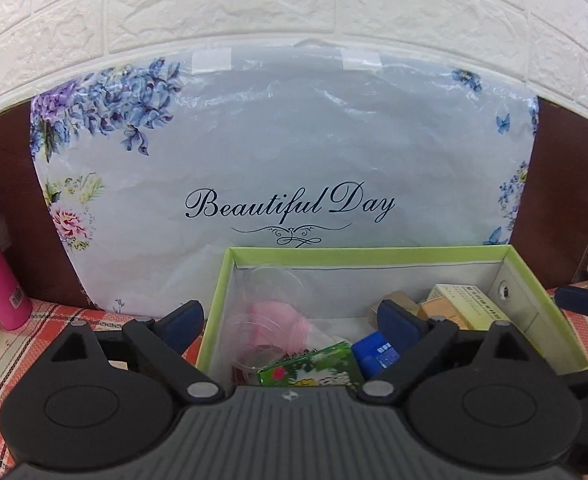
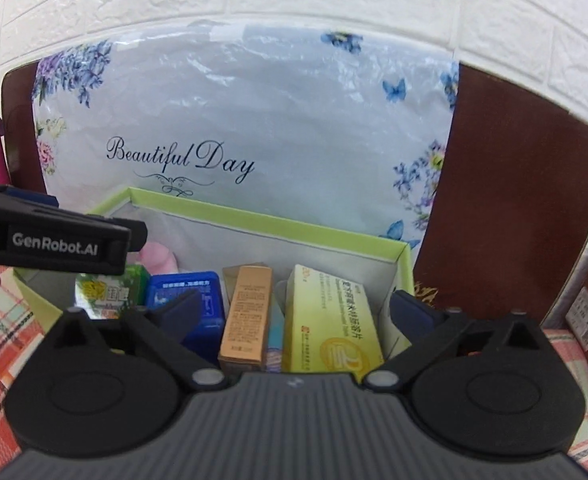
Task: Organize objects
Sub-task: 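Carry green candy box and tan box into the green box and release both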
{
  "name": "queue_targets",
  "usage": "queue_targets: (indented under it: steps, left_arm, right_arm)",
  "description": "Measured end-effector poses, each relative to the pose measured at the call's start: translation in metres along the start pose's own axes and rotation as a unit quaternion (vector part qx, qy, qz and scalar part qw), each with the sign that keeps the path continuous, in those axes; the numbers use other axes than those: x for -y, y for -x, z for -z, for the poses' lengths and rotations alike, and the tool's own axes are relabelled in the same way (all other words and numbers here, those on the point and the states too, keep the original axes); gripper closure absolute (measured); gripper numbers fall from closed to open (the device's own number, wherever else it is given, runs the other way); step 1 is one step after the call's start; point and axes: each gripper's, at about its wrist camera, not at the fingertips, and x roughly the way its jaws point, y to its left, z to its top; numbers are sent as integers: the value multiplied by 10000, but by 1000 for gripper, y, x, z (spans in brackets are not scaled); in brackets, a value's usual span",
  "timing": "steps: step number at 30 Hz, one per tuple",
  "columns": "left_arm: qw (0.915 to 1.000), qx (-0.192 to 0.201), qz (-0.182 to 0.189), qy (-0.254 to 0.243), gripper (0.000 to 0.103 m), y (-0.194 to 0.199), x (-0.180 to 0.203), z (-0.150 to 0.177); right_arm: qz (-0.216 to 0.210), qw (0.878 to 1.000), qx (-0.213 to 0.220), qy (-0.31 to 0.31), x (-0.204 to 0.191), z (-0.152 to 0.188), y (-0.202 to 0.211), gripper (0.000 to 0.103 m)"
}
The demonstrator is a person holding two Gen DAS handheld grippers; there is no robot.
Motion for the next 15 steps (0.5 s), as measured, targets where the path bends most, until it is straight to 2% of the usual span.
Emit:
queue_targets:
  steps: [6, 15]
  left_arm:
    - [9995, 141, -272, -71, 6, 39, 2, 1]
    - [9998, 11, -169, 128, 6, 110, 6, 30]
  right_arm:
    - [80, 9996, 214, 142, -11, -2, 39, 0]
    - [51, 9996, 292, 24, -8, 19, 110, 0]
